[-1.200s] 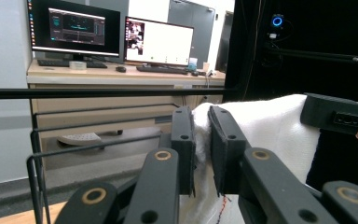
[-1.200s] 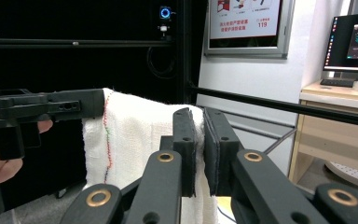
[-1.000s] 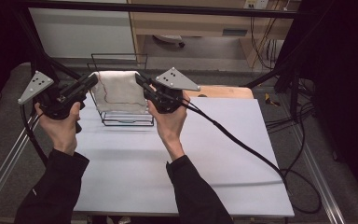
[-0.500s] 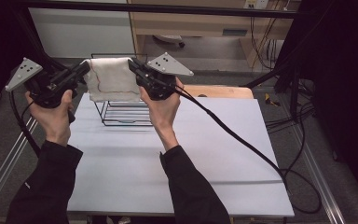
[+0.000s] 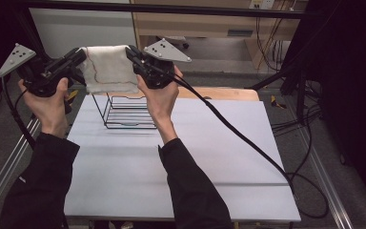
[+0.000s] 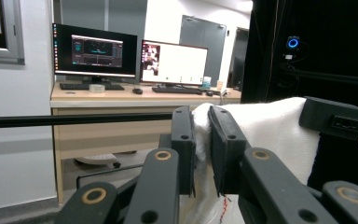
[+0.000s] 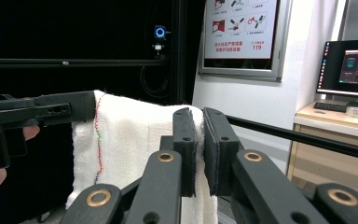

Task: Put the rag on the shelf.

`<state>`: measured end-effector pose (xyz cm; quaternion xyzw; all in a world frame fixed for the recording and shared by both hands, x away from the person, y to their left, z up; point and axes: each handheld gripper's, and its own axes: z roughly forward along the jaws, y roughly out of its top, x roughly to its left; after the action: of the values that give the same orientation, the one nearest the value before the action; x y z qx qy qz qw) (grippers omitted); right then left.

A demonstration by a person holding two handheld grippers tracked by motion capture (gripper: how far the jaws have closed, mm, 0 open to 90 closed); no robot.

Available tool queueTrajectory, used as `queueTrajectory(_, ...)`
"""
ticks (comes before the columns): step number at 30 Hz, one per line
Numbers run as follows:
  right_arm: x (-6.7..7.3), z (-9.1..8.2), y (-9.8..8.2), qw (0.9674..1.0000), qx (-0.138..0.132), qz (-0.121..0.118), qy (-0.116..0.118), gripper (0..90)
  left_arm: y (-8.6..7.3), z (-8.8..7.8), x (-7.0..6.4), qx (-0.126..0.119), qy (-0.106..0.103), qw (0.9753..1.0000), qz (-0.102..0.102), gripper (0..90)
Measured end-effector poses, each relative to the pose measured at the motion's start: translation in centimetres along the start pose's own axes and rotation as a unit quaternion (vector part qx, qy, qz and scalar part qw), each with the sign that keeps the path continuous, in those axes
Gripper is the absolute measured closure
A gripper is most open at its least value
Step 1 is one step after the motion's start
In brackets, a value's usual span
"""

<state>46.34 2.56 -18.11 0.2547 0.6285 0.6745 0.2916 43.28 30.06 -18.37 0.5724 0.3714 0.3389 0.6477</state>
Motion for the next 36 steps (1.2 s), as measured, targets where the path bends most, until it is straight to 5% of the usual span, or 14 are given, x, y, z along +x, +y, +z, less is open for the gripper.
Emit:
queueTrajectory(21,-1.8,2.3,2.1,0.9999,-0.002,-0.004,-0.015,84.2,2.5,3.2,1.1,0.003,0.011,0.9999,0.006,80.3)
queueTrajectory(36,-3.7,4.4,1.9,0.9996,0.007,0.0,-0.026,84.3,2.4,6.2,2.6,0.013,0.014,0.9998,-0.002,80.3)
